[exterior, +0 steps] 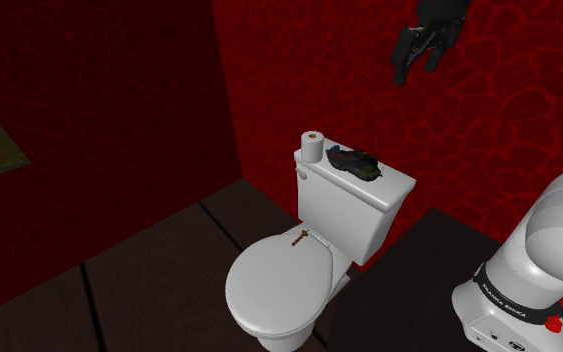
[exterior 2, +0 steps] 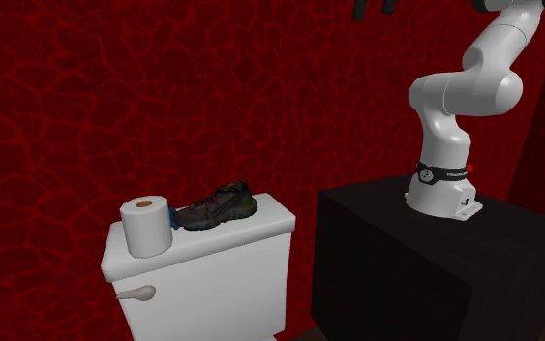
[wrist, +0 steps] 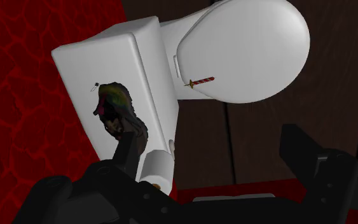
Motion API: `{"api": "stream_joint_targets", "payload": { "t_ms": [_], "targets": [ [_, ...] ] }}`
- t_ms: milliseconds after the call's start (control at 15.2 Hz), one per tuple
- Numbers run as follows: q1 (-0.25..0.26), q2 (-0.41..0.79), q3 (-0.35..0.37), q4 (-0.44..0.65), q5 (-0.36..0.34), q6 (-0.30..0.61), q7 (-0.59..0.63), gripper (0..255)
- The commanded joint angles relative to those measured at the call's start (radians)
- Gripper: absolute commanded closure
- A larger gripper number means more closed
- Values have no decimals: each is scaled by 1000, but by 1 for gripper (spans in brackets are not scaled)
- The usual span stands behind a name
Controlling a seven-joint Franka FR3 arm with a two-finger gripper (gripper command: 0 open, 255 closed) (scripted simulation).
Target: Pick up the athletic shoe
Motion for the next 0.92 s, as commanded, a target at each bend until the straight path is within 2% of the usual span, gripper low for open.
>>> {"api": "stream_joint_targets", "payload": {
  "t_ms": [0,396,858],
  "targets": [
    [0,0,0,0,0,0,0,0],
    [-12,140,-104,-28,-30,133,-111,0],
    [-20,354,-216,-1,-36,277,-245,0]
  ]
}}
